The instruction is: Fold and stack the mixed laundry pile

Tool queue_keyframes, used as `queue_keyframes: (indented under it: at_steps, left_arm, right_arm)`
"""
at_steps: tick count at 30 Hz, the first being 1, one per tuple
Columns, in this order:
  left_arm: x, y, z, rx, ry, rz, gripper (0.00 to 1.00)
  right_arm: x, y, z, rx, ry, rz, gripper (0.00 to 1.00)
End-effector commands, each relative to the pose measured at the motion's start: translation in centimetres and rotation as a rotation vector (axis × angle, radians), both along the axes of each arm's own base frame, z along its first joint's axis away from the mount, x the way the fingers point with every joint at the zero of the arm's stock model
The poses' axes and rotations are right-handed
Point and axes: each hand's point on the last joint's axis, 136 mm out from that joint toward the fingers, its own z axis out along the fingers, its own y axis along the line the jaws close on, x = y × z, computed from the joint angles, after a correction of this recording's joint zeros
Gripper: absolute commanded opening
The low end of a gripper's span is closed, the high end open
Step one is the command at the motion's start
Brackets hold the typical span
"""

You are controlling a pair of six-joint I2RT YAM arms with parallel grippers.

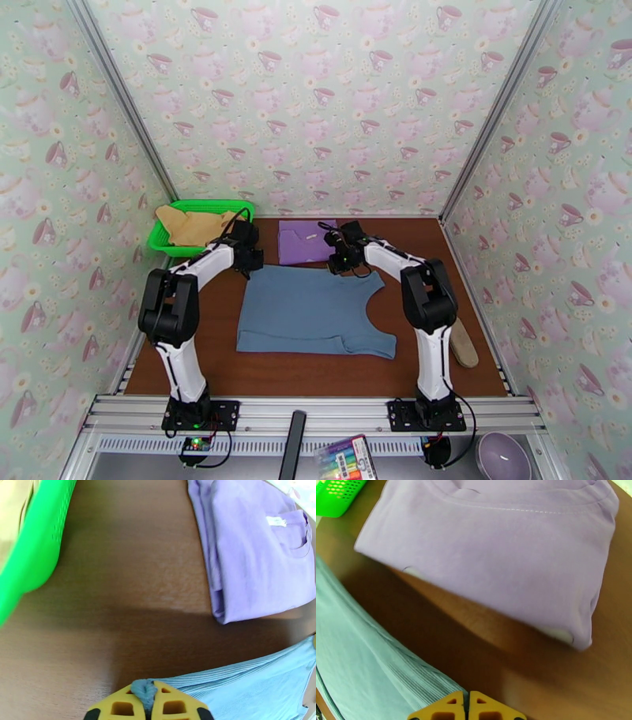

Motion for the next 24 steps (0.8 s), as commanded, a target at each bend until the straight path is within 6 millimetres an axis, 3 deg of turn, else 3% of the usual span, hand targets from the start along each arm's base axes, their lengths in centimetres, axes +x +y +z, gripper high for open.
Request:
queue_keyframes:
  at_steps: [1, 7, 14, 19, 24]
  left_arm:
    - [0.3, -0.2, 2.0, -0.019, -0.09, -0.007, 0.0]
    - [-1.3, 0.0, 2.4, -0.015, -0.107, 0.002, 0.0]
    - [-4.0, -0.1, 1.0, -0.015, -0.098, 0.024, 0.0]
    - [-7.2, 0.0, -1.1, -0.003, -0.074, 0.07, 0.0]
    - [-10.3, 0.1, 0.1, 0.01, -0.161, 0.126, 0.39]
  right_arm:
    - [0.0, 0.7, 3.1, 0.093, -0.093, -0.008, 0.0]
    - [-2.7, 0.4, 3.1, 0.141, -0.09, -0.023, 0.0]
    - [-6.5, 0.7, 0.1, 0.134, -0.053, -0.036, 0.0]
    - [-8.8, 0.9, -1.7, 0.108, -0.046, -0.055, 0.13]
    - [-10.4, -1.2, -1.3, 0.053, -0.085, -0.141, 0.3]
